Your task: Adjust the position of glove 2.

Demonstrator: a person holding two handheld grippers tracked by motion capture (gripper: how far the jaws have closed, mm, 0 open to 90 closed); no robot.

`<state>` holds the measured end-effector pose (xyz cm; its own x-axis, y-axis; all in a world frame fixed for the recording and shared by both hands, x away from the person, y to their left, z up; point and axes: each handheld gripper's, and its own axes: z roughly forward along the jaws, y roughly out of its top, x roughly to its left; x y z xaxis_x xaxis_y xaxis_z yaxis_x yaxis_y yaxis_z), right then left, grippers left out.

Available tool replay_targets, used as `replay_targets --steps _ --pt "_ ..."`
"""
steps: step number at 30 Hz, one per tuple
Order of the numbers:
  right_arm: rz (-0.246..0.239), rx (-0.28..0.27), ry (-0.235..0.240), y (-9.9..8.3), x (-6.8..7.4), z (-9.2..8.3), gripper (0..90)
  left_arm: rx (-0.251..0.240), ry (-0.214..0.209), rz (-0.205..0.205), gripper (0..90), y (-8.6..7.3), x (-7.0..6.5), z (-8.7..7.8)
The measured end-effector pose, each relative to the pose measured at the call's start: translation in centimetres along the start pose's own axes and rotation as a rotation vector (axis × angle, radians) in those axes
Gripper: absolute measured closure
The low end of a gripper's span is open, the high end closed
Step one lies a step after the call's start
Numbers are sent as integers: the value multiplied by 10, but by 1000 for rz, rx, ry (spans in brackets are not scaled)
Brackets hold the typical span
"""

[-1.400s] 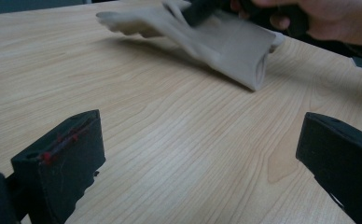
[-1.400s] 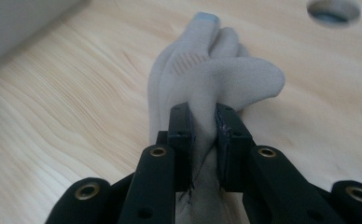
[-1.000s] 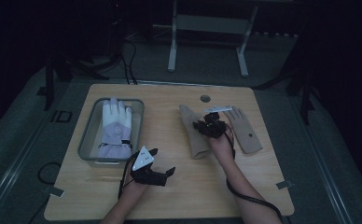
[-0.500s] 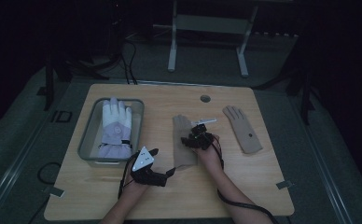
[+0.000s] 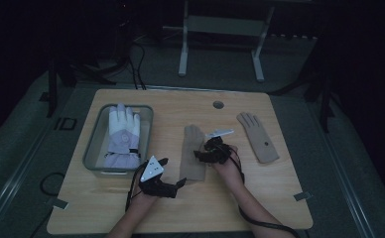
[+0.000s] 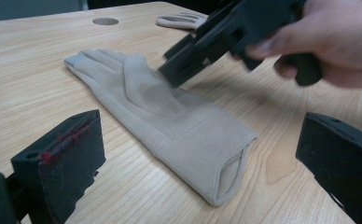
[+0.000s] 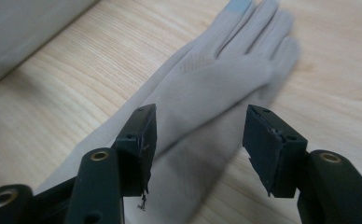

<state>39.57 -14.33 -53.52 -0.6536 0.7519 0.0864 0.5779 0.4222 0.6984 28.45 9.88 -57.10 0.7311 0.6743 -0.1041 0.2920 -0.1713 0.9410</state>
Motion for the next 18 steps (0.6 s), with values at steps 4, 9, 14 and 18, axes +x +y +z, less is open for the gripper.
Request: replay_targets --steps 4,9,14,18 --pt "-72 -34 -15 -2 -19 -24 441 -1 -1 8 13 -1 0 1" --pt "-76 -75 -48 -3 -54 -56 440 11 -9 7 12 -3 1 1" --pt "-81 -87 -102 -7 -91 -81 422 9 -7 -4 13 -5 2 1" --pt "-44 -94 -139 -15 -125 -94 421 15 -11 8 12 -5 2 2"
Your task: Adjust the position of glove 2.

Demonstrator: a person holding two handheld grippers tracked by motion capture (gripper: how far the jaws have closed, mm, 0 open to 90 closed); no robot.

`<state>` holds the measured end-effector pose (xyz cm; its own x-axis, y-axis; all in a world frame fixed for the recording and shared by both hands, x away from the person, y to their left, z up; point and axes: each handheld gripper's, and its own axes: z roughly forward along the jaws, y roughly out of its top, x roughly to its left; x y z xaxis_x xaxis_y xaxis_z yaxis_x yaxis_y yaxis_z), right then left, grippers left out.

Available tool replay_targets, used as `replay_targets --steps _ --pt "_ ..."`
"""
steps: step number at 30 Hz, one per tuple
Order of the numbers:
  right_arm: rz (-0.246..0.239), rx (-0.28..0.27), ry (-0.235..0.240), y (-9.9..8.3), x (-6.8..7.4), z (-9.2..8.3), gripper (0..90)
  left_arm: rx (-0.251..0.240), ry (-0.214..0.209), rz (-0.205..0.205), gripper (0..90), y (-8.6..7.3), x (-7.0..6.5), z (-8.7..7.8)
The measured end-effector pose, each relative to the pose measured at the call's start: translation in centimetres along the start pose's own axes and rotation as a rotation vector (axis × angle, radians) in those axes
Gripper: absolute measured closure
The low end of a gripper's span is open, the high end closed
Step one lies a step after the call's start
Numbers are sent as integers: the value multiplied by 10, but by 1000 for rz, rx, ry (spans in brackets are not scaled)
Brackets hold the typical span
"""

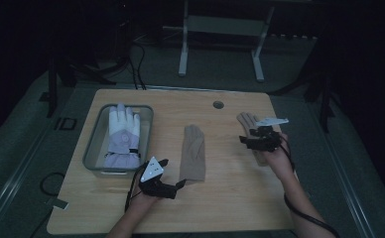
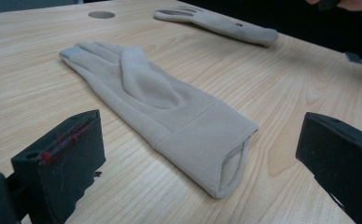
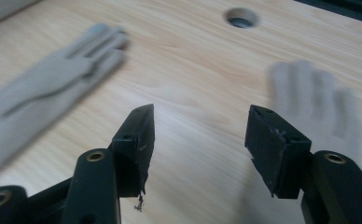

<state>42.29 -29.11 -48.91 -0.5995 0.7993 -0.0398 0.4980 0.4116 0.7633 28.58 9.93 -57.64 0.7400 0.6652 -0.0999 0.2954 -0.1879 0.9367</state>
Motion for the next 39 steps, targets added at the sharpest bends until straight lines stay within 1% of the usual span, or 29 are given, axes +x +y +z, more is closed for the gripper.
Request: replay_targets --steps 1,3,5,6,8,10,12,14,16,18,19,20,21,22,23,25,26,27,28,29,30,31,32,33,34,35,36,37,39 --pt "10 0 -10 -2 -8 -1 421 -1 3 1 13 0 0 0" --pt "27 7 -15 -7 -23 -1 414 -1 1 4 12 0 -1 0" --pt "33 15 -19 -12 -34 1 414 1 -4 10 12 1 -2 -2" --pt "35 23 -27 -14 -38 3 413 -8 -9 14 12 1 -2 -3" --pt "59 37 -30 -18 -48 8 414 -17 -5 19 12 2 -4 -6" --pt "71 51 -44 -22 -55 13 409 -26 -6 20 12 2 -4 -7" --pt "89 68 -49 -25 -63 19 380 -23 -7 23 13 2 -4 -8" --pt "100 94 -59 -28 -68 25 381 -17 -16 15 12 2 -3 -7" --pt "96 103 -68 -30 -72 31 381 -15 -25 19 13 1 -3 -6" --pt "90 116 -83 -32 -75 37 384 -10 -25 25 12 1 -3 -6" --pt "83 125 -87 -34 -76 40 397 -13 -28 27 12 1 -4 -6" --pt "80 137 -81 -37 -77 44 400 -14 -28 29 12 1 -4 -6" --pt "75 137 -73 -39 -77 47 403 -14 -26 33 13 2 -4 -6" --pt "68 119 -69 -41 -76 48 415 -18 -28 32 12 2 -4 -7" --pt "68 119 -69 -41 -76 48 415 -18 -28 32 13 2 -4 -7" --pt "68 102 -66 -43 -76 48 450 -21 -25 29 12 2 -4 -7" --pt "55 85 -69 -45 -74 48 511 -23 -27 26 13 2 -4 -7" --pt "55 85 -69 -45 -74 48 511 -23 -27 26 13 2 -4 -7" --pt "50 77 -68 -46 -72 47 551 -23 -26 25 13 2 -4 -7" --pt "67 70 -96 -47 -69 46 687 -20 -24 27 12 2 -4 -7" --pt "65 73 -107 -47 -67 47 740 -20 -23 29 12 2 -4 -6" --pt "65 73 -107 -47 -67 47 740 -23 -22 28 12 2 -5 -6" --pt "69 89 -127 -44 -61 47 796 -26 -22 26 13 2 -4 -6" --pt "69 89 -127 -44 -61 47 796 -27 -21 23 13 2 -4 -6" --pt "114 94 -130 -41 -59 47 816 -25 -16 24 13 2 -5 -6" --pt "114 94 -130 -41 -59 47 816 -25 -15 23 13 2 -5 -6" --pt "173 73 -111 -40 -59 44 820 -25 -15 23 13 2 -5 -7" --pt "173 73 -111 -40 -59 44 820 -27 -13 23 13 2 -6 -7" --pt "198 49 -104 -38 -56 37 823 -30 -11 29 13 2 -5 -7"
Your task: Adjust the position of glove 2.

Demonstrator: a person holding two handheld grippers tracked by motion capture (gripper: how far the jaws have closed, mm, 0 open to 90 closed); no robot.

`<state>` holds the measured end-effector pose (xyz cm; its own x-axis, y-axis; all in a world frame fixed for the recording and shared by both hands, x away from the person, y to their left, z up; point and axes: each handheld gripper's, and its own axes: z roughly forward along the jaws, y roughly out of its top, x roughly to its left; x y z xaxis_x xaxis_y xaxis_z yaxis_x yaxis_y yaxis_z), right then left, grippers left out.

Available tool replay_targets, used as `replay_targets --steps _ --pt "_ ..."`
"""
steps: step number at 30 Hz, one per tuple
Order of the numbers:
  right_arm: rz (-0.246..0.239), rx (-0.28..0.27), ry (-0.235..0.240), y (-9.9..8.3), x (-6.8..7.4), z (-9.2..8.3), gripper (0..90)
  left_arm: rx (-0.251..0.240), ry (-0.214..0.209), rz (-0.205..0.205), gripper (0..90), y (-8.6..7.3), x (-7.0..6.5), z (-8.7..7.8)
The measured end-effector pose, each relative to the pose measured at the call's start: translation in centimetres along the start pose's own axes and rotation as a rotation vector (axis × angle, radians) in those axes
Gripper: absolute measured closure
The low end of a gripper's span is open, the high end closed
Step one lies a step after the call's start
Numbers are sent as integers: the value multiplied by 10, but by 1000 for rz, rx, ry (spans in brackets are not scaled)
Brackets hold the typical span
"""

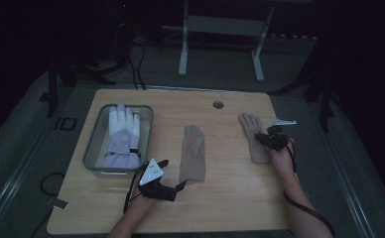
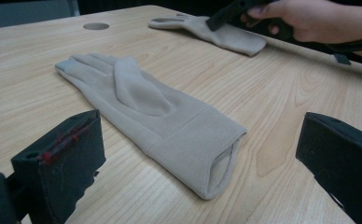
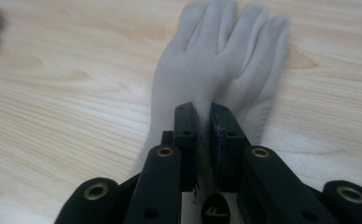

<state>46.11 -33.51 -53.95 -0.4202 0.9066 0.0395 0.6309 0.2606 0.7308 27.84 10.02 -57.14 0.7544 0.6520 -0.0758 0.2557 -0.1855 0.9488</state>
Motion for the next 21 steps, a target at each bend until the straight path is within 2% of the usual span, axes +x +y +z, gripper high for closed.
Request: replay_targets --steps 2,3,4,6,8,11,12,13,14,17,20,21 --pt "49 -40 26 3 5 -15 826 -2 0 -4 13 0 0 0" --pt "49 -40 26 3 5 -15 826 -1 0 -6 13 0 1 0" --pt "67 -53 42 5 10 -26 827 -1 1 -6 13 0 1 0" --pt "61 -55 43 6 14 -31 828 -6 4 -11 13 0 1 0" --pt "43 -76 47 9 25 -48 828 -12 8 -1 13 2 1 -2" --pt "61 -114 58 8 36 -65 828 -17 12 2 13 2 0 -2" --pt "54 -116 47 6 40 -69 828 -16 14 3 13 3 0 -2" --pt "53 -125 35 4 44 -72 827 -16 15 5 13 3 0 -2" --pt "62 -137 42 1 47 -75 827 -16 14 6 13 3 0 -2" --pt "105 -155 27 -9 54 -79 827 -15 13 13 13 3 -1 -2" --pt "116 -131 7 -20 62 -77 827 -9 6 48 13 4 -2 -2" --pt "140 -123 4 -24 64 -76 827 -12 12 59 13 5 -2 -2"
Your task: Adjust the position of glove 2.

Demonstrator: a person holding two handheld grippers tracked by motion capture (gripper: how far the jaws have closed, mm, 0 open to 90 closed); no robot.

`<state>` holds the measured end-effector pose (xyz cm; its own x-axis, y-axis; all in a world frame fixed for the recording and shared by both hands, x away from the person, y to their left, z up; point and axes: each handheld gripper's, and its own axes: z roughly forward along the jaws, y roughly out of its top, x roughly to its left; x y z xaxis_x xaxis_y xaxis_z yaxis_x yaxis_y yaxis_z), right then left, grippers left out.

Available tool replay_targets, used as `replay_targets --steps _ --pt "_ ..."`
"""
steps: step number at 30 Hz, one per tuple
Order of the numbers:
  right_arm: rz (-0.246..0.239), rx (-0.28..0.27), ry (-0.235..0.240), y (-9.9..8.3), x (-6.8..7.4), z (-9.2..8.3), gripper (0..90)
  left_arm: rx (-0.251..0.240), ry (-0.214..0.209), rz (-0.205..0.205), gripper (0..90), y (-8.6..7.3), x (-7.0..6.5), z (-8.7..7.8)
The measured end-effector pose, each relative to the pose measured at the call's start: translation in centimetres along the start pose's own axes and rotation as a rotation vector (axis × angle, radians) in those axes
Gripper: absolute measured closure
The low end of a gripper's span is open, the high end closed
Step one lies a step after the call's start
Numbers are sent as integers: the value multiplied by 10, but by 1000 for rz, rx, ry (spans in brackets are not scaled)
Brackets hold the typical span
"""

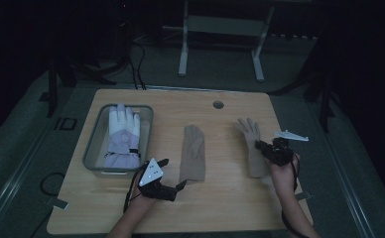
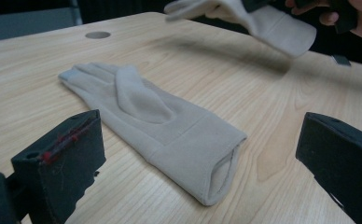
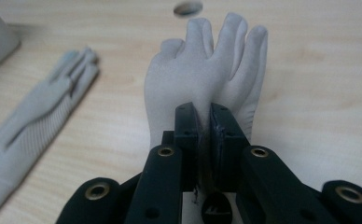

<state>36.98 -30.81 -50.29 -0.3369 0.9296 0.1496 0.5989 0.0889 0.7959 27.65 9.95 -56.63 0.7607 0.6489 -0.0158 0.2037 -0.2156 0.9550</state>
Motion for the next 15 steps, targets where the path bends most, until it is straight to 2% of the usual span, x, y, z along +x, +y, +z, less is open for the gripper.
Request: replay_targets --steps 1,6,11,15 --pt "31 2 -3 -5 1 1 826 -2 1 1 13 0 0 0" --pt "12 61 -23 -23 12 9 825 -1 -3 -12 13 0 1 0" --pt "68 99 -59 -35 6 19 822 -10 -17 -21 13 -1 1 1" --pt "66 123 -68 -43 5 25 807 -11 -30 -28 13 -2 2 2"
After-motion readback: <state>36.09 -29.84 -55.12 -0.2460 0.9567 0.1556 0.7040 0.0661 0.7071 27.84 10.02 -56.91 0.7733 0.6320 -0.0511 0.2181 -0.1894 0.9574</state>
